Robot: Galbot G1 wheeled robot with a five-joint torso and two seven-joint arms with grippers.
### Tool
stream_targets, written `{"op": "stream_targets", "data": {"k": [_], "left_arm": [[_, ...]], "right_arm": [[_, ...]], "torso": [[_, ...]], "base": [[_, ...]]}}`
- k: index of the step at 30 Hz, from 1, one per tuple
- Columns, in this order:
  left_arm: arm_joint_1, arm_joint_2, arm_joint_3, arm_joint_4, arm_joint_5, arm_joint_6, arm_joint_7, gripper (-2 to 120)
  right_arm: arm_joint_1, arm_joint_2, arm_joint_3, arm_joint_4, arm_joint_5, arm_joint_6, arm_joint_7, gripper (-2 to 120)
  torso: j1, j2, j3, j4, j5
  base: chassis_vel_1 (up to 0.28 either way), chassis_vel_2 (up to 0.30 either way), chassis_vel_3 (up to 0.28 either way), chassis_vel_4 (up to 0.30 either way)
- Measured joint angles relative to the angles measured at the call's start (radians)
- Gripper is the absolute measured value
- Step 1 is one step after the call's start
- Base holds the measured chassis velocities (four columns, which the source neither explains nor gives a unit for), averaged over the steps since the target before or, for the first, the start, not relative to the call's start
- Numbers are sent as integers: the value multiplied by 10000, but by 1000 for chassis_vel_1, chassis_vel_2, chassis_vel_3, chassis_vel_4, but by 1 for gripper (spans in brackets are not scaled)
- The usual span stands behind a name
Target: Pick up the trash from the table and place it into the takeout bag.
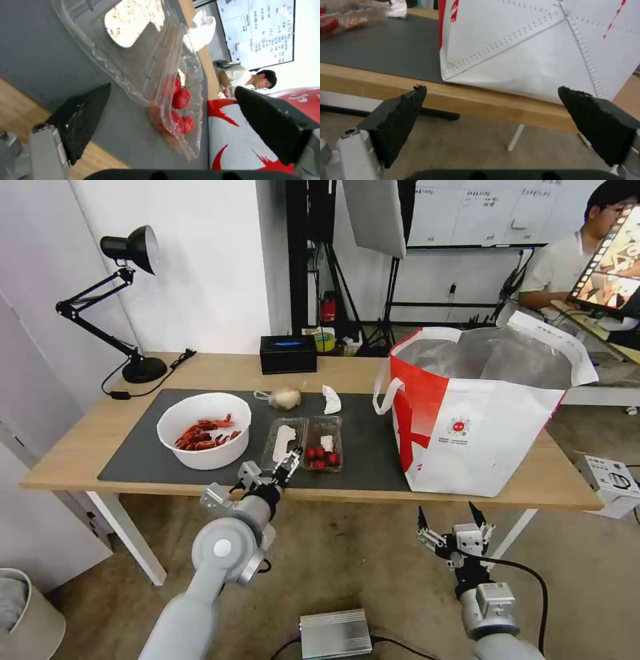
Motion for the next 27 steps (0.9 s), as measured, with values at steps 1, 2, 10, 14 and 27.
{"op": "stream_targets", "data": {"k": [1, 2, 10, 14, 27], "left_arm": [[0, 0, 0, 0, 0, 0, 0, 100], [-8, 6, 12, 53, 61, -32, 80, 100], [36, 19, 23, 404, 1050, -447, 836, 100], [140, 20, -86, 408, 1267, -674, 1177, 100], [211, 18, 47, 468, 1699, -1021, 2335, 100]], "right_arm": [[0, 0, 0, 0, 0, 0, 0, 100], [16, 16, -7, -23, 0, 9, -8, 100], [136, 41, -175, -202, -1, 43, -46, 100], [263, 15, -332, -304, -1, 47, -54, 100], [339, 68, -347, -414, -1, 78, -95, 100]], "torso": [[0, 0, 0, 0, 0], [0, 0, 0, 0, 0], [0, 0, 0, -2, -1], [1, 0, 0, 3, 0], [0, 0, 0, 0, 0]], "base": [[0, 0, 0, 0], [0, 0, 0, 0], [0, 0, 0, 0], [0, 0, 0, 0], [0, 0, 0, 0]]}}
